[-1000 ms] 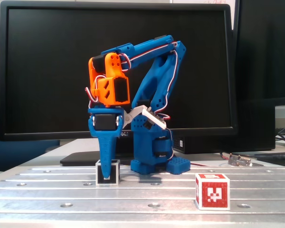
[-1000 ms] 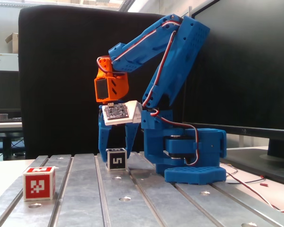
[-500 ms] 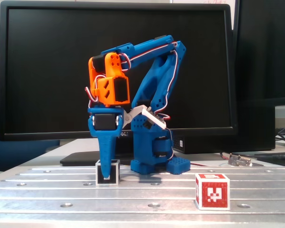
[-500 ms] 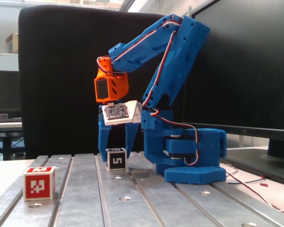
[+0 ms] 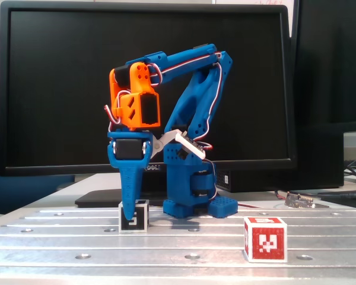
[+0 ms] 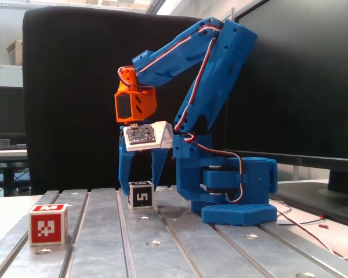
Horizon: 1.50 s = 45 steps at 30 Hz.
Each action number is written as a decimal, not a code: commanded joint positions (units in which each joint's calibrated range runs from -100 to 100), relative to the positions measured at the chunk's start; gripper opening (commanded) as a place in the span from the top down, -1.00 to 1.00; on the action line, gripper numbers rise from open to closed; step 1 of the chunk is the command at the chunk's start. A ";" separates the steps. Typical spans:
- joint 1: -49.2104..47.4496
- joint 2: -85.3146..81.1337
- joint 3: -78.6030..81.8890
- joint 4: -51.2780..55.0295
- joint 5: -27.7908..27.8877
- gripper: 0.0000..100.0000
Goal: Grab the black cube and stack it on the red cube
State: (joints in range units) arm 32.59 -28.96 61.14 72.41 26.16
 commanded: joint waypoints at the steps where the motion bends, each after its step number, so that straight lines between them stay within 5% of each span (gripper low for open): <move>1: -0.15 -0.11 -0.94 0.23 0.14 0.60; 45: -0.15 -0.53 0.87 -0.54 0.14 0.72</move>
State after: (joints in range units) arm 32.44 -28.96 62.23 71.98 26.16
